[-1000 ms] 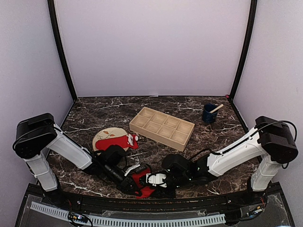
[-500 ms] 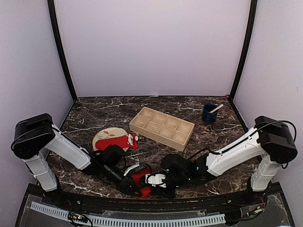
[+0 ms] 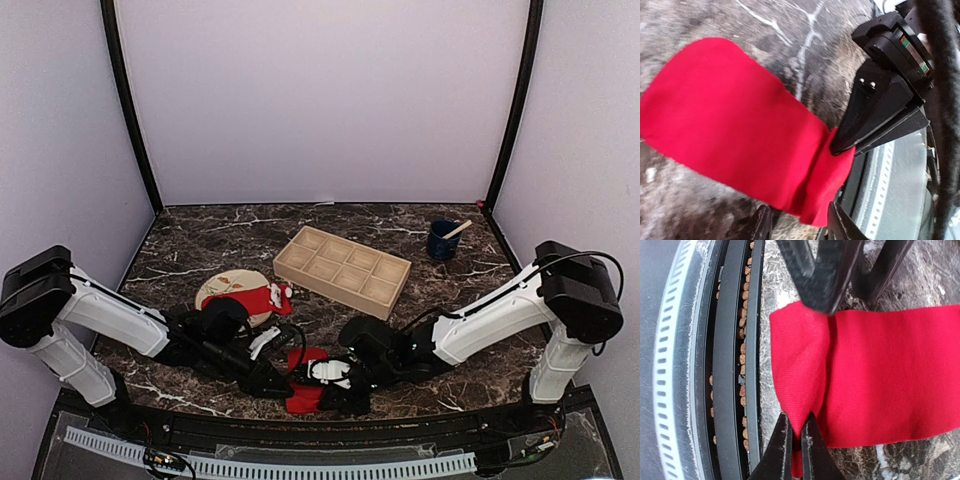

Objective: Roll the socks
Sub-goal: Roll the sock at the center of the board.

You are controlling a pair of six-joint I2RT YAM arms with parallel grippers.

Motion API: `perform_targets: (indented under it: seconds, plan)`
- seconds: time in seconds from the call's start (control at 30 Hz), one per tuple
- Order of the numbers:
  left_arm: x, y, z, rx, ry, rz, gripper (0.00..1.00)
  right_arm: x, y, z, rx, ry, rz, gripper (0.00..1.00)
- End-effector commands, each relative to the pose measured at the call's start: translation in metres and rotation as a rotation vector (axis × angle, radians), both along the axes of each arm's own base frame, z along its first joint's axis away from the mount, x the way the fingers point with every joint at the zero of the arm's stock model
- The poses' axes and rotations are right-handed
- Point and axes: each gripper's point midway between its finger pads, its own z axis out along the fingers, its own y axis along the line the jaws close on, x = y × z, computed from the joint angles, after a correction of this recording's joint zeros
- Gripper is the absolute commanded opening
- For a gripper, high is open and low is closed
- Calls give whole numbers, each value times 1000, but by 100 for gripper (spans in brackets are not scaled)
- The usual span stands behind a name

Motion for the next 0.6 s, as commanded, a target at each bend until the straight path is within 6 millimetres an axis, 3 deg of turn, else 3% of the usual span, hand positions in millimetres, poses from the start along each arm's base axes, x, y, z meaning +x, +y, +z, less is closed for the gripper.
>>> perform_targets:
  seconds: [0.0, 0.3, 0.57]
  plan:
    - [9, 11, 0, 34, -61, 57, 40, 2, 3, 2, -5, 106, -19, 0]
    - [20, 18, 19, -12, -180, 102, 41, 8, 4, 3, -19, 294, -46, 0]
    - [17, 18, 18, -33, -216, 93, 44, 10, 3, 2, -53, 422, -54, 0]
